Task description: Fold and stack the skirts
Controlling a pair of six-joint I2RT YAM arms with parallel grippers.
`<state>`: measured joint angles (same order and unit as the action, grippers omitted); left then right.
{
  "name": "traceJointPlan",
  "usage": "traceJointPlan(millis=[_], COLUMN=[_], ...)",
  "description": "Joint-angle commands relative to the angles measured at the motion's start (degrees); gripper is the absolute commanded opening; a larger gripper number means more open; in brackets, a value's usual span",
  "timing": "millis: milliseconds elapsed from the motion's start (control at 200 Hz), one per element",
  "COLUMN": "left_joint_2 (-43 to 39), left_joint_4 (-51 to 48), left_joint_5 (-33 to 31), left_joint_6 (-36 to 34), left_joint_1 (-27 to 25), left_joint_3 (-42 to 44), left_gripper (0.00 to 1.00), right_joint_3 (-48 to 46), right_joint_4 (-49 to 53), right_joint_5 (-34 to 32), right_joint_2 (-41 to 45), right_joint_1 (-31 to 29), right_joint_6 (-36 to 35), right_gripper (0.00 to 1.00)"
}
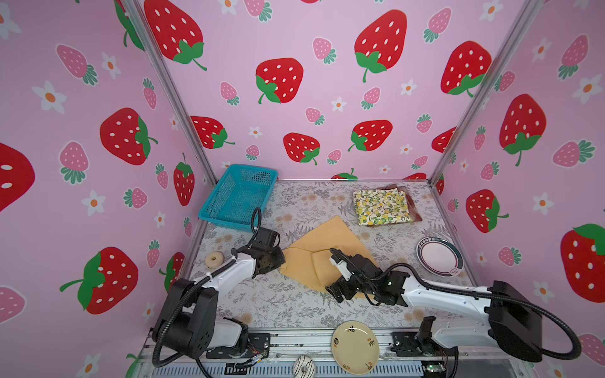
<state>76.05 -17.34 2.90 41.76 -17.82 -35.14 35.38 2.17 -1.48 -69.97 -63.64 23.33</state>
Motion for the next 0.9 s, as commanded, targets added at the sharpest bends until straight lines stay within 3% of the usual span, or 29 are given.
traceJointPlan(millis=[0, 85, 265, 335, 455, 725, 896], left_joint_2=[-4.9, -5.6, -2.1, -0.5, 1.7, 4.0, 4.4], left_joint_4=[6.7, 7.2, 7.1, 7.3, 7.8, 8.7, 8.9], left_joint_5=[-3.4, -3.8, -2.8, -2.0, -1.3, -0.2, 0.1], left_joint_6=[3.6, 3.4, 2.6, 2.7, 2.8, 2.8, 2.7], left_joint_1=[0.3, 0.5, 0.9, 0.9, 1.0, 1.2, 1.2], left_joint_3=[2.9, 4.1, 1.3, 0.0, -1.5, -2.4, -2.0], left_gripper=[0.00, 0.00, 0.00, 0.00, 0.00, 0.00, 0.00], right_joint_3=[1.7, 2.8, 4.5, 4.7, 5.3, 10.8, 12.0], right_joint_4=[-3.7, -2.8, -3.5, -4.9, -8.6, -10.2, -10.9], right_joint_5=[-4.5, -5.5, -0.8, 3.6, 12.4, 18.3, 16.1], right_joint_2=[5.5, 5.2, -2.7, -6.1, -11.0, -20.9, -25.1], right_joint_1=[0.1, 2.0, 9.9, 14.1, 19.2, 21.7, 22.6], right_joint_6=[4.0, 3.0, -0.1, -1.2, -3.1, -6.2, -6.3], right_gripper=[1.00, 1.00, 1.00, 1.00, 0.92, 0.83, 0.81])
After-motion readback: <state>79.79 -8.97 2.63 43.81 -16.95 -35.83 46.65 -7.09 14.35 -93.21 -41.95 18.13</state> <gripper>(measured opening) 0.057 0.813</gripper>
